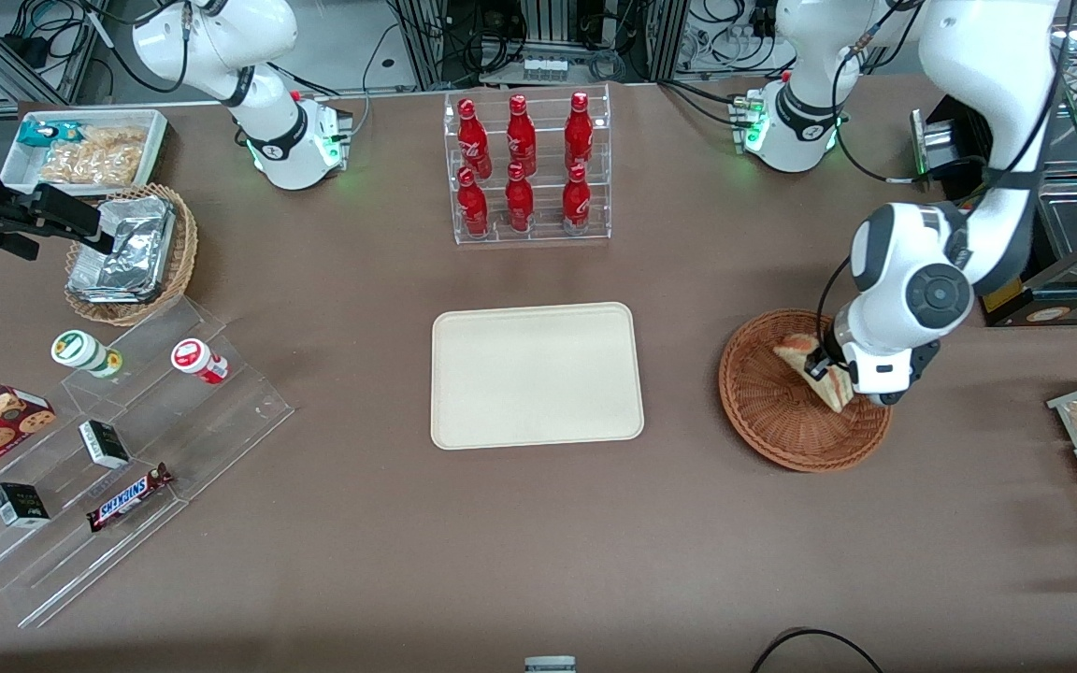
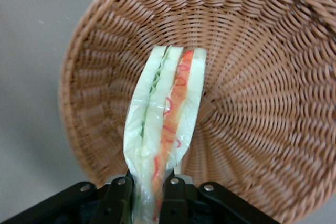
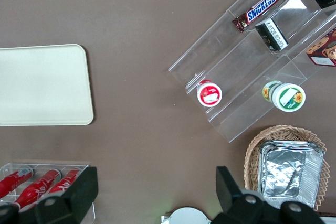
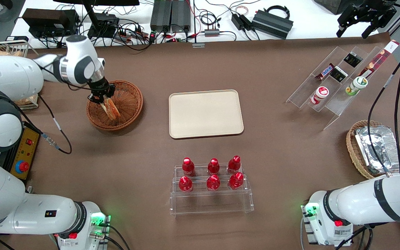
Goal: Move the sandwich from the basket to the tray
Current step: 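Lift the sandwich and carry it over the cream tray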
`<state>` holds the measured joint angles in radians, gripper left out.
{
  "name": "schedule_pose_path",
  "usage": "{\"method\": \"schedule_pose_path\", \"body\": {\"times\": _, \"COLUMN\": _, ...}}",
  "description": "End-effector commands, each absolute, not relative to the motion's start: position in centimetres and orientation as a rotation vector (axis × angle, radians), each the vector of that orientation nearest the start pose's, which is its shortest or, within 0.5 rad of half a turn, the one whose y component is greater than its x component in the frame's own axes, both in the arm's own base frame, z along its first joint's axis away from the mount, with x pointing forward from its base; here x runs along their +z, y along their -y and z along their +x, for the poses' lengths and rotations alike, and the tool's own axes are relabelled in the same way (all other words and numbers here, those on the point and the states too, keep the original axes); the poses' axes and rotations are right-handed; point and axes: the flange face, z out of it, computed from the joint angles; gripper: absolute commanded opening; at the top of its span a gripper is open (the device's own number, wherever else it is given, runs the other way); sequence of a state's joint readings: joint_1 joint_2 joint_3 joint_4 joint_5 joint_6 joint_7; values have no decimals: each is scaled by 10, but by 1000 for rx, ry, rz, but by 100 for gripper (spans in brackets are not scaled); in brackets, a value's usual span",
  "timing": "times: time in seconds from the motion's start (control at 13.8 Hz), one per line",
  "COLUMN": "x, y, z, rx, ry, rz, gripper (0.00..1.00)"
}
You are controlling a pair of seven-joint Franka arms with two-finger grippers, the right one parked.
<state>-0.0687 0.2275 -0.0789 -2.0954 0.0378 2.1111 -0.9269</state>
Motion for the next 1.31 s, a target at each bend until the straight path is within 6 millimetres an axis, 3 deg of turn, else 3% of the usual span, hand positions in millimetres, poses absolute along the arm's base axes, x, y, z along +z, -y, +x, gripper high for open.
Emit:
{"method": "schedule_pose_path", "body": {"times": 0.0, "x": 352, "y": 107, "z": 570, "rx": 311, "ry": 958, "rz": -2843, "gripper": 6}}
{"method": "schedule_pose_path", "body": {"times": 0.15, "x": 362, "y": 151, "z": 575, "rx": 303, "ry": 843, "rz": -2888, "gripper": 6}}
{"method": "schedule_pose_path", "body": {"times": 0.29, "x": 353, "y": 188, "z": 578, "rx": 316, "ry": 613, "rz": -2956, "gripper": 6}}
{"method": "schedule_pose_path", "body": {"times": 0.51, "x": 338, "y": 262, "z": 576, "rx": 310, "ry": 352, "rz": -3006, "gripper": 6}}
{"method": "schedule_pose_path", "body": {"times": 0.8, "x": 312, "y": 360, "z": 558, "rx": 375, "ry": 295, "rz": -3069, "gripper": 4}}
{"method": "schedule_pose_path", "body": {"times": 1.02, "x": 303, "y": 421, "z": 548, "rx": 332, "ry": 323, "rz": -3079, "gripper": 3}}
{"method": "schedule_pose_path", "body": {"times": 1.23, "x": 278, "y": 474, "z": 524, "rx": 253, "ry": 344, "rz": -3119, "gripper": 3}}
